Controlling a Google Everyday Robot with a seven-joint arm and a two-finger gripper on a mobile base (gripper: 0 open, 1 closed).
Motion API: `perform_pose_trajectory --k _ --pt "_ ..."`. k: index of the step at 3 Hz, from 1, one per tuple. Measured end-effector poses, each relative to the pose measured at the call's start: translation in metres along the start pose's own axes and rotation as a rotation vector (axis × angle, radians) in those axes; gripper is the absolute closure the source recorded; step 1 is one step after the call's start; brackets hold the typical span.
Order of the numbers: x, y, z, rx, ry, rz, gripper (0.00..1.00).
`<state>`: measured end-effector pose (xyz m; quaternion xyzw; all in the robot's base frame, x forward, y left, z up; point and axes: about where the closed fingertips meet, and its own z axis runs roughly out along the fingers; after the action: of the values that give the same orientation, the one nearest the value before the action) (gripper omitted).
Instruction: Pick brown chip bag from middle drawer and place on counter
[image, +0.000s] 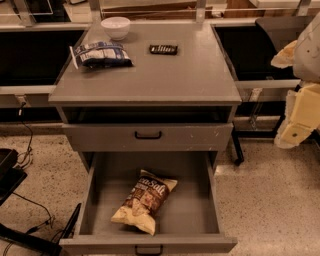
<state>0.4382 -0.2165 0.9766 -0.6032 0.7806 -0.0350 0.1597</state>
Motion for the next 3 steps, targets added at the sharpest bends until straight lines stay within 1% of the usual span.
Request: perform_pose_trajectory --k 1,2,3 --pt "0.0 0.0 0.0 0.0 0.0 0.0 0.0" --pt "-0.009 -0.002 0.027 -0.002 -0.038 0.011 0.0" --pt "-0.029 0.002 0.096 -0.035 -0.098 0.06 0.0"
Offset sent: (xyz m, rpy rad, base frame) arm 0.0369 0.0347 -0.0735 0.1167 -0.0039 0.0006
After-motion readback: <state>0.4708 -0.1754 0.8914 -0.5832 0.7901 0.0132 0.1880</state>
